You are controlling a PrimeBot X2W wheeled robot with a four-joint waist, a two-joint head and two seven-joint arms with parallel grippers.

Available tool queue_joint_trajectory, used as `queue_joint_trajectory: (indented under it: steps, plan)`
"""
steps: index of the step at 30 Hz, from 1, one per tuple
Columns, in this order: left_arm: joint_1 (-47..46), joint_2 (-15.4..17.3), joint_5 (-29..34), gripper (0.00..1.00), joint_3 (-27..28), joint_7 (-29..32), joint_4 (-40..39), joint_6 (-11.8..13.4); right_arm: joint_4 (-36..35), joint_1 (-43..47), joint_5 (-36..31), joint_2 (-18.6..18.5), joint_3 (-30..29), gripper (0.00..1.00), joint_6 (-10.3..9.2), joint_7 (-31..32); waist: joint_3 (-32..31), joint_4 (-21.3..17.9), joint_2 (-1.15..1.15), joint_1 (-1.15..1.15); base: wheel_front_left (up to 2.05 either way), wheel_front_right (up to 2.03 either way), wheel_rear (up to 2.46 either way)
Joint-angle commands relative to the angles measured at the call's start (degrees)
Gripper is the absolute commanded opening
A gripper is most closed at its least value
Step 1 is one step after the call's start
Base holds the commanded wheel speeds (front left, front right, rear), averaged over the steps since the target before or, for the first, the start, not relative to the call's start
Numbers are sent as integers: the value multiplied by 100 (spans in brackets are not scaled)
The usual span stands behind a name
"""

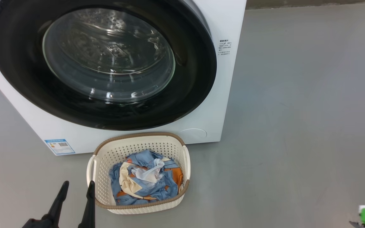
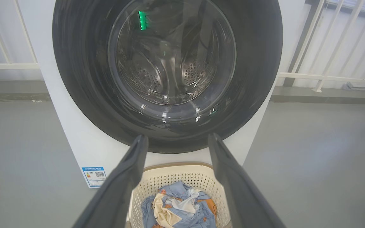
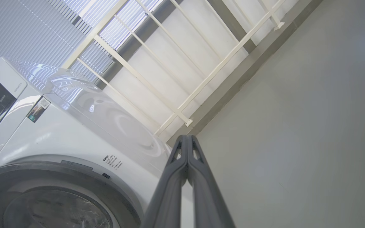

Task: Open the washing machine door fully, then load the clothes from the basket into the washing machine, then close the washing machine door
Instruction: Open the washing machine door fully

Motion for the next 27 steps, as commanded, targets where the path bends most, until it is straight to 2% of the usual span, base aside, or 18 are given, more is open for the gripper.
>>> queue_joint_trajectory:
  steps: [1, 7, 11, 15, 20, 27]
  plan:
    - [-114, 97, -58, 100, 209, -60, -133, -8, -77, -230, 571, -176, 173, 0, 9, -63, 31, -18, 0, 0, 0, 0, 0]
    - [-151, 168, -121, 100, 217, -60, -145, -8, 18, -271, 2757, -854, 659, 0, 9, 3, 146, -46, 0, 0, 0, 0, 0]
    - [-178, 214, -139, 100, 204, -60, -175, -8, 31, -409, 3765, -1213, 610, 0, 9, 339, 262, -27, 0, 0, 0, 0, 0]
    - [-183, 246, -157, 100, 217, -60, -197, -8, 22, -595, 4206, -1348, 457, 0, 9, 642, 390, -3, 0, 0, 0, 0, 0]
    - [-186, 342, -163, 100, 211, -60, -234, -8, 101, -1139, 4696, -1412, 144, 0, 9, 1361, 720, 1, 0, 0, 0, 0, 0]
    - [-288, 440, -174, 100, 219, -60, -360, -8, 339, -1965, 4658, -1393, -16, 0, 9, 2193, 1232, 110, 0, 0, 0, 0, 0]
